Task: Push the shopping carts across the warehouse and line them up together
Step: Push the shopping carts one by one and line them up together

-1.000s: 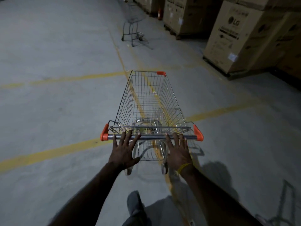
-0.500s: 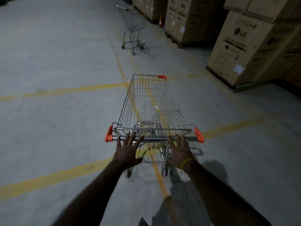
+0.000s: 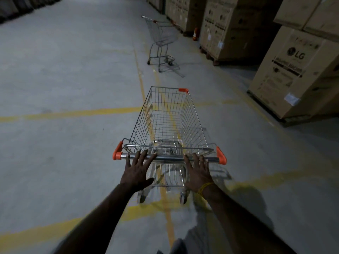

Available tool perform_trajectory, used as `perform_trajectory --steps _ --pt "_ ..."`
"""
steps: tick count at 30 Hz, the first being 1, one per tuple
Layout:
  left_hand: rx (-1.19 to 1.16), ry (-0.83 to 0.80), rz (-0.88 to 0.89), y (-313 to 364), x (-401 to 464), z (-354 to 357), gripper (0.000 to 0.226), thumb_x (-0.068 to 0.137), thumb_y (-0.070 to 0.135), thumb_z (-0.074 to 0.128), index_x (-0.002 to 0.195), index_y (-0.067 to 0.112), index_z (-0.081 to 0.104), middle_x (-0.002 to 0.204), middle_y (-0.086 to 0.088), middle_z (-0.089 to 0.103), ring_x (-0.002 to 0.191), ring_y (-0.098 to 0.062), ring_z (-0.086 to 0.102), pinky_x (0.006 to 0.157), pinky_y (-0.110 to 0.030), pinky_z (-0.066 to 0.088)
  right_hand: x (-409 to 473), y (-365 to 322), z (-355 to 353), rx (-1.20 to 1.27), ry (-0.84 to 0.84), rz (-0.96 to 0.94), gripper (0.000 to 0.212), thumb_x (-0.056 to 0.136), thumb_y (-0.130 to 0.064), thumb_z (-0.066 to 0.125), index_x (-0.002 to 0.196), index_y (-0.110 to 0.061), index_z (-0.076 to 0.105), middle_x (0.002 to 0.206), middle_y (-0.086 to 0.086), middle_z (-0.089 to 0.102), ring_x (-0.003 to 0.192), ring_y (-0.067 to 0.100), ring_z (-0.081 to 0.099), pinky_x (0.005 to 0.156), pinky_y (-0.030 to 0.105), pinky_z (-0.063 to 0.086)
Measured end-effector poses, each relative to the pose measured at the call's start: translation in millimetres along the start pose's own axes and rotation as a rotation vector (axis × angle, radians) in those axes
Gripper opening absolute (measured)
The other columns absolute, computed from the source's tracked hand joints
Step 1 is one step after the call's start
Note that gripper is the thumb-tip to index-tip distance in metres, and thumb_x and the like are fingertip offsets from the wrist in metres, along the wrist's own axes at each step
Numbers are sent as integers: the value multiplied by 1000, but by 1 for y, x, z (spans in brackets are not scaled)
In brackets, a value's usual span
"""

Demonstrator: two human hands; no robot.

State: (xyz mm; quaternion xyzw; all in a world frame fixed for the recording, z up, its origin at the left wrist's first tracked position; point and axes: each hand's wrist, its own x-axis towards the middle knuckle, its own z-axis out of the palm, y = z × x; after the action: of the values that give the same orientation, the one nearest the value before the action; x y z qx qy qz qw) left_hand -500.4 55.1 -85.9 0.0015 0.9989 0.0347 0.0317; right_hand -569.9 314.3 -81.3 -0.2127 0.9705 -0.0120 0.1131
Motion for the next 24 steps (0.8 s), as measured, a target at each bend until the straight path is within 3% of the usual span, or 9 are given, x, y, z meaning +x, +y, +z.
perform_trajectory --steps 5,9,16,20,24 --pt "-41 -35 -43 -6 100 -17 102 81 67 55 147 44 -18 163 -5 -10 149 -30 -10 115 -59 -6 98 37 -28 -1 7 -44 113 78 -41 62 142 -31 -31 161 15 -8 146 44 -9 116 58 -5" --pt "-91 -52 -50 -15 173 -24 103 79 68 57 149 44 -14 162 -6 -12 148 -30 -14 114 -59 -7 169 61 -51 -9 -17 -76 116 74 -40 67 150 -30 -21 161 14 -11 145 44 -11 115 56 -7" --pt "-82 -20 -74 -36 302 -31 105 79 68 57 149 41 -17 160 -6 -20 147 -32 -18 112 -60 -11 302 92 -81 -13 5 -79 115 75 -45 67 150 -33 -20 161 11 -11 146 42 -13 116 55 -7" --pt "-96 12 -47 -62 382 -31 104 78 71 53 146 44 -20 155 -2 -27 142 -29 -26 111 -58 -14 382 102 -101 -21 28 -61 112 74 -34 65 151 -33 -16 161 10 -13 146 40 -16 116 55 -8" --pt "-90 -24 -22 -90 452 -34 106 76 71 52 147 42 -22 156 -5 -28 144 -34 -24 111 -60 -15 455 105 -121 -14 18 -38 100 86 -47 59 152 -33 -14 162 10 -10 146 41 -12 116 57 -4"
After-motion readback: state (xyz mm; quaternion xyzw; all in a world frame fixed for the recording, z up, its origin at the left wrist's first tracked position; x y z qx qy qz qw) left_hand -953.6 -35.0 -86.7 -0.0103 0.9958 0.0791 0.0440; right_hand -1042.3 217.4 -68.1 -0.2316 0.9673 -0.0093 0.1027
